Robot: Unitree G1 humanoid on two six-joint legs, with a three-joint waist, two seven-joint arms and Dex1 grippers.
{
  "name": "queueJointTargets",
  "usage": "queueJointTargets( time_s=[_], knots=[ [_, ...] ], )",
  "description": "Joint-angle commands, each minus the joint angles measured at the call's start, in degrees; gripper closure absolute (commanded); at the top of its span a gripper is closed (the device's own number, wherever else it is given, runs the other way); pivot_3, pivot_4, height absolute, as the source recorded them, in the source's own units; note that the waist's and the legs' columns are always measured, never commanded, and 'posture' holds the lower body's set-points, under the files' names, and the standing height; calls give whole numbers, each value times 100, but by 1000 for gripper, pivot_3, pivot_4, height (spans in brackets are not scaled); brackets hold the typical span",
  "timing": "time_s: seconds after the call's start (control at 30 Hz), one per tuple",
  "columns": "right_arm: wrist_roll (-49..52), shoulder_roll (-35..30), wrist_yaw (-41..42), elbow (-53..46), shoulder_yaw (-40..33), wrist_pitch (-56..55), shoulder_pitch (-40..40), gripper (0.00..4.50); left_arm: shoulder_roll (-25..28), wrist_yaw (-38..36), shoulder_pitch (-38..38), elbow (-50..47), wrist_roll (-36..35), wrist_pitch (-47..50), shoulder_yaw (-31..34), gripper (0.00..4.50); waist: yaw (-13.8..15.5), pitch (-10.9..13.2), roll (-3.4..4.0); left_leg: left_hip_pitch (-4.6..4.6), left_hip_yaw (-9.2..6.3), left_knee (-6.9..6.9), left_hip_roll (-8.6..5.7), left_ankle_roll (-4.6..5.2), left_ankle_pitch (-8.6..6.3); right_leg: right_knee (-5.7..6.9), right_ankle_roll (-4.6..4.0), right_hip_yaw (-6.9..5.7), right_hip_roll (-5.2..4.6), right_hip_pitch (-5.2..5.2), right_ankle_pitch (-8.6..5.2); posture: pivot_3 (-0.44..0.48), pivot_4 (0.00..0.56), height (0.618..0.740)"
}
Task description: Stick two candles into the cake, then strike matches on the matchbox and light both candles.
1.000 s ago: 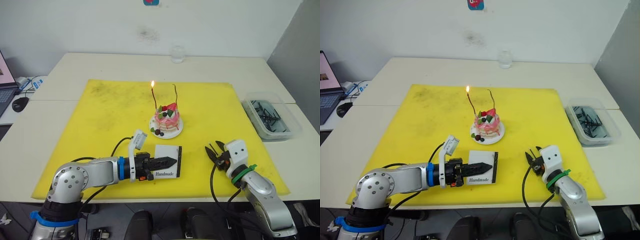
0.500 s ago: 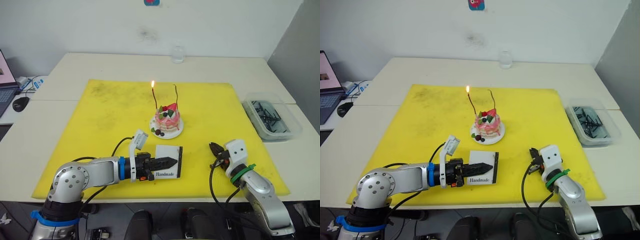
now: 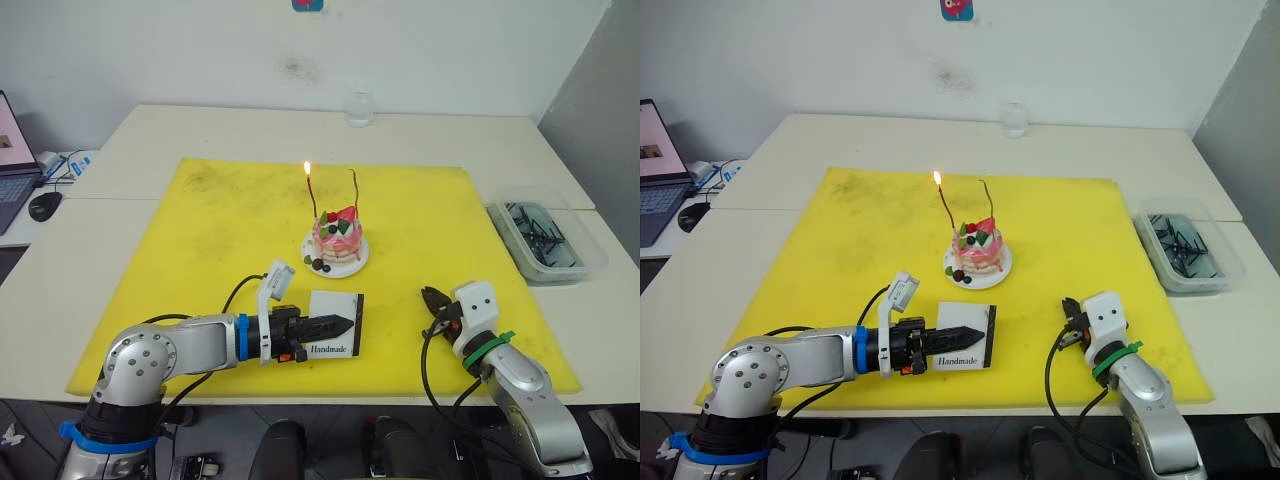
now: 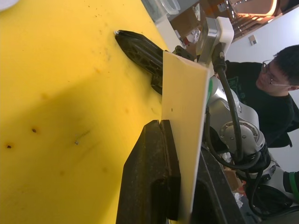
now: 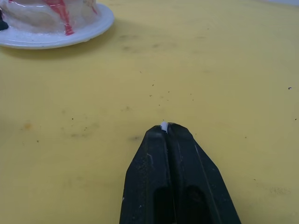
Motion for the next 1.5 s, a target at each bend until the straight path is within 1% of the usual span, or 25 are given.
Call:
queueJointTargets(
  time_s=[0.03,0.13,0.27,0.3,0.33,0.37,0.93,1.27,1.37,1.4,1.5],
  knots=[
    [19,-40,-8,-94,-76,106,179,4484,27,-1,-21,-168,-155,-43,7,4500,1,0,0,0,0,0,0,0,0,0,0,0,0,0,0,0,150,740],
    [95,-54,79,-154,-81,102,243,4484,18,-2,-26,-155,-145,-46,3,4500,7,0,0,0,-1,0,0,0,0,-1,-1,-1,0,0,-1,0,150,740],
    [125,24,-28,-185,-135,100,278,4484,14,-2,-26,-151,-135,-46,-3,4500,8,0,0,-1,-1,-1,0,0,0,-1,-1,-1,0,0,-1,0,150,740],
    [93,10,-37,-166,-117,121,261,4015,13,-5,-28,-149,-128,-46,-7,4500,7,0,0,-1,-1,-1,1,0,0,-1,-1,-1,0,0,-1,0,150,740],
    [45,-12,-43,-153,-94,121,248,3808,13,-4,-28,-149,-127,-45,-8,4500,7,0,0,-1,-1,-1,1,0,0,-1,-1,-1,0,0,-1,0,150,740],
    [19,-18,-52,-148,-87,117,243,3506,14,-4,-28,-150,-125,-44,-9,4500,7,0,0,-1,0,-1,1,0,0,-1,-1,-1,0,0,-1,0,150,740],
    [88,12,-78,-339,-109,211,487,3506,18,-1,-25,-170,-120,-42,-16,4500,10,-1,0,-1,-1,-1,1,0,0,-2,-3,-2,0,0,-3,0,150,740],
    [88,58,-139,-252,-61,270,334,3506,27,-43,-84,-117,-81,-23,-35,4500,10,-1,0,0,-1,-1,1,0,0,-1,-3,-2,0,0,-3,0,150,740],
    [102,55,-134,-228,-93,289,341,4038,26,-47,-96,-112,-78,-23,-35,4500,9,-1,0,0,-1,-1,1,0,0,-1,-3,-1,0,0,-2,0,150,740],
    [110,51,-125,-230,-101,291,361,4383,27,-50,-97,-113,-75,-25,-35,4500,9,-1,-1,0,-1,-1,1,0,0,-1,-3,-2,0,0,-2,0,150,740],
    [116,42,-103,-250,-98,275,423,4449,30,-62,-77,-126,-63,-31,-34,4500,9,-2,-2,0,0,-1,1,0,0,-1,-3,-1,0,0,-2,0,150,740]
  ],
)
